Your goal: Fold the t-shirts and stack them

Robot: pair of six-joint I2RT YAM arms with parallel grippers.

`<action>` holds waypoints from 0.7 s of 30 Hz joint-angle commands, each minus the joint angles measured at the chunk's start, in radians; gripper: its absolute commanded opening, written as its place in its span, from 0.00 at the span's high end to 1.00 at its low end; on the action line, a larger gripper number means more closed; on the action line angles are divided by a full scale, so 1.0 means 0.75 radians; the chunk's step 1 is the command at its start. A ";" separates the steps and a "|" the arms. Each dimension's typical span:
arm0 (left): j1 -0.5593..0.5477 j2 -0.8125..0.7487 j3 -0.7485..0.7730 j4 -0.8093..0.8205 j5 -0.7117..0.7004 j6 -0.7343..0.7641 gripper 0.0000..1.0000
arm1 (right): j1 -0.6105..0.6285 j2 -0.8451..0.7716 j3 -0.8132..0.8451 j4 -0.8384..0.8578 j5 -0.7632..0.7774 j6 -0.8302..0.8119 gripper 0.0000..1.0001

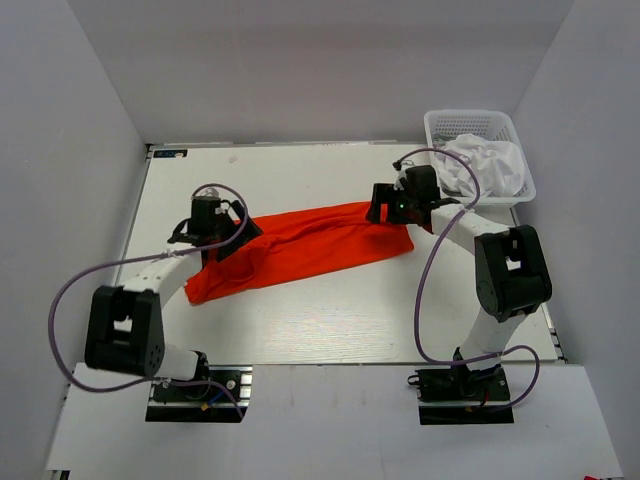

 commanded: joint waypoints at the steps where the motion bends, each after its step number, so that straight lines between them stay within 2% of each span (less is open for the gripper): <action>1: -0.028 0.107 -0.001 0.213 0.230 0.048 0.00 | -0.001 -0.037 0.062 -0.031 0.063 -0.001 0.10; 3: -0.065 0.165 -0.017 0.283 0.285 0.048 0.00 | -0.003 -0.025 0.066 -0.029 0.063 0.025 0.10; 8: -0.120 0.249 -0.037 0.246 0.316 0.048 0.00 | -0.011 -0.005 0.111 -0.072 0.051 0.015 0.10; 14: -0.189 0.069 -0.113 0.197 0.316 0.085 0.00 | -0.007 0.026 0.113 -0.047 0.012 0.019 0.10; 17: -0.224 0.022 -0.113 0.185 0.383 0.124 0.00 | -0.001 0.026 0.113 -0.035 0.002 0.019 0.10; 21: -0.284 0.093 -0.083 0.209 0.426 0.138 0.00 | -0.005 0.012 0.107 -0.050 0.026 0.015 0.10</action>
